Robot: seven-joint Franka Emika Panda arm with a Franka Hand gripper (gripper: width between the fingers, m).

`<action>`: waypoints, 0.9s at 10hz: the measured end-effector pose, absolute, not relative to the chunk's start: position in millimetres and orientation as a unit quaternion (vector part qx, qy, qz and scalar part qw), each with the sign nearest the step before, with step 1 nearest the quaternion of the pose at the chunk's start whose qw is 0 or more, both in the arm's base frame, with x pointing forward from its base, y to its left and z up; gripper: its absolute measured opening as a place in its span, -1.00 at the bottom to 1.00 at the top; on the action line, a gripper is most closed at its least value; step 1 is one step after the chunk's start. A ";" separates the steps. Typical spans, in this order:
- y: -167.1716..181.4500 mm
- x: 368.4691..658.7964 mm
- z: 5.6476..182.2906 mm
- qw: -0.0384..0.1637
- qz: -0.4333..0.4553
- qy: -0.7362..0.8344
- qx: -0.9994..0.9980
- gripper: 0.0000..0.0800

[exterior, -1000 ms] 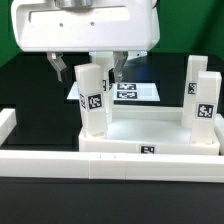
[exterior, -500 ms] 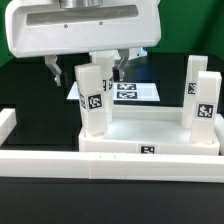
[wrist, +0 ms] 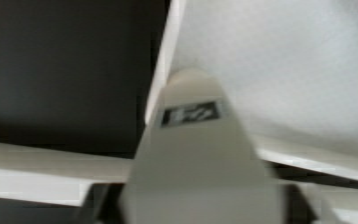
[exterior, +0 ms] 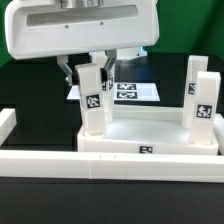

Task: Assemble desk

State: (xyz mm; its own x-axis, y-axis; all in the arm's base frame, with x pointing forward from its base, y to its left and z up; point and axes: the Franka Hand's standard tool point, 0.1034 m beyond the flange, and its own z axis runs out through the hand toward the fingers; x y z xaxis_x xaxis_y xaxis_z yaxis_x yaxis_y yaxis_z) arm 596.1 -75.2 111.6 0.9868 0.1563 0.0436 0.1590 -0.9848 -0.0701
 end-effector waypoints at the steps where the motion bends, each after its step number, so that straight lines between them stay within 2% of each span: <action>1: -75.1 596.1 111.6 0.037 -0.019 -0.074 -0.996 -0.28; 3: -74.9 596.1 111.3 0.037 -0.018 -0.056 -0.998 -0.28; 8: -73.8 598.5 109.6 0.041 -0.015 0.160 -0.986 -0.27; 9: -73.0 598.6 109.5 0.047 -0.013 0.225 -0.973 -0.27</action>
Offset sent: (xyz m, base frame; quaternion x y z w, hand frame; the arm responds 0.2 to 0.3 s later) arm 0.0043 0.0004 -0.0026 -0.0165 0.0011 0.1307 0.9913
